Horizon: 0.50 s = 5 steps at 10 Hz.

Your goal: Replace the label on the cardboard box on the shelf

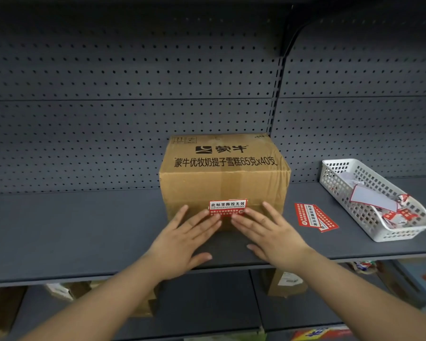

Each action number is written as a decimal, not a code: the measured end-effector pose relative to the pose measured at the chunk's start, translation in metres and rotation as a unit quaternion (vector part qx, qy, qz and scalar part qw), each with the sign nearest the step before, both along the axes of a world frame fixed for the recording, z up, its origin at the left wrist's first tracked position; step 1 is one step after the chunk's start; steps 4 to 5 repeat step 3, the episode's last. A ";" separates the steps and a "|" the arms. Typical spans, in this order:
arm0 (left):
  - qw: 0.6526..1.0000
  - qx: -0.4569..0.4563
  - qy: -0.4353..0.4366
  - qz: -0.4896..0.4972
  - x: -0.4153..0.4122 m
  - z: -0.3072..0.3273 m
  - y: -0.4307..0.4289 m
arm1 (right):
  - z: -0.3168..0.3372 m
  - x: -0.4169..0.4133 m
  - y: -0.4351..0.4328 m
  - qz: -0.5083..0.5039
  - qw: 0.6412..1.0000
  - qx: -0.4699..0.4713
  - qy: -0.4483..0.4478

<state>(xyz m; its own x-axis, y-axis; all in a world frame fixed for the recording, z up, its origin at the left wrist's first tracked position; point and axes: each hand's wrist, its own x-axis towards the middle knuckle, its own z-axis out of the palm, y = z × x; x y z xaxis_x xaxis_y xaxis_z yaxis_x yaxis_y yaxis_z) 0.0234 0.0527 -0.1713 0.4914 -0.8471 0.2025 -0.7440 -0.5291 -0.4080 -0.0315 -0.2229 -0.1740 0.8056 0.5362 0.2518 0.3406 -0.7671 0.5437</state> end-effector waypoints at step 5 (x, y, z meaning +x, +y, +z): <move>0.991 -0.080 0.075 0.079 -0.007 0.005 0.035 | 0.029 -0.021 -0.058 -0.040 0.999 0.007 -0.020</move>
